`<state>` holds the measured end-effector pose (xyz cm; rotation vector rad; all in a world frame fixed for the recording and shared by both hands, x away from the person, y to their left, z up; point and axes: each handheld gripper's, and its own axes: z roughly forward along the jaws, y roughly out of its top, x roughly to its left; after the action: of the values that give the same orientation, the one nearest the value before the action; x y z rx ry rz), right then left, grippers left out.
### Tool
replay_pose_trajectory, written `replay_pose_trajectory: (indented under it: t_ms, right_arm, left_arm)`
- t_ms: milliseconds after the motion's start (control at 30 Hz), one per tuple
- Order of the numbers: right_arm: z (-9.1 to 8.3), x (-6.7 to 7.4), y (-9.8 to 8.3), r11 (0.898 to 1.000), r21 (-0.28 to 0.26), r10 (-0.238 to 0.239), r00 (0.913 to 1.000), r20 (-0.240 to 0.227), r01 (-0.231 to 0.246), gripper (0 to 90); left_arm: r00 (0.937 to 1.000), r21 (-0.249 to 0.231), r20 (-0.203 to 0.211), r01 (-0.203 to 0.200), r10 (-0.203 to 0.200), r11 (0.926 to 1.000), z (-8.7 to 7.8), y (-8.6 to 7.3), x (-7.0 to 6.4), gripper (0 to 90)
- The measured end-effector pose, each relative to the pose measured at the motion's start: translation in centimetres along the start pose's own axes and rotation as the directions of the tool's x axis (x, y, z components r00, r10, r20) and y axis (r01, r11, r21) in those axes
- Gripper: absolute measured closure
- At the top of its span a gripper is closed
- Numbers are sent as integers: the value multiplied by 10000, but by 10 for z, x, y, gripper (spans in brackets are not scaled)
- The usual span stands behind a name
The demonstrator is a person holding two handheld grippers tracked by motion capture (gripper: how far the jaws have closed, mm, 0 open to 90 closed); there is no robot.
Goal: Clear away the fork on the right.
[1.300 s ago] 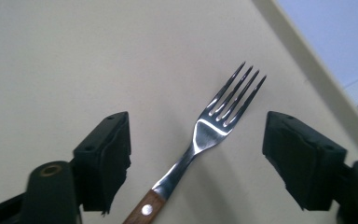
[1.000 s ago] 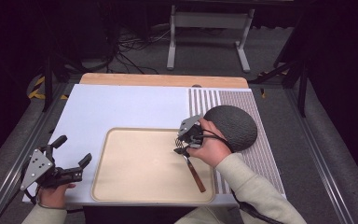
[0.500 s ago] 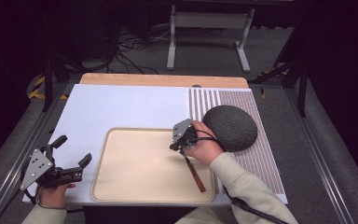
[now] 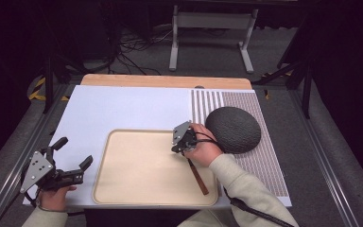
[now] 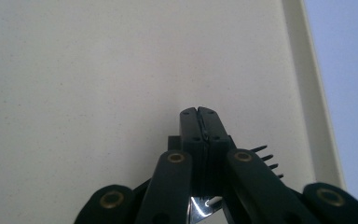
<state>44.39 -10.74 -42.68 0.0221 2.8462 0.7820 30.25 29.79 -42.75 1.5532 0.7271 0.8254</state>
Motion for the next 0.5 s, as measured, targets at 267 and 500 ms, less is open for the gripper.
replay_pose_trajectory:
  t_ms: [267, 500]
  right_arm:
    - [4, -3, -4, 9999, 113, 31, 9999, 136, -33, 897]
    - [4, -6, -6, 9996, 249, 106, 9993, 348, -115, 897]
  left_arm:
    - [10000, -6, -18, 10, -10, 10000, 0, 0, 0, 11]
    - [10000, 0, -23, 11, -11, 10000, 0, 0, 0, 11]
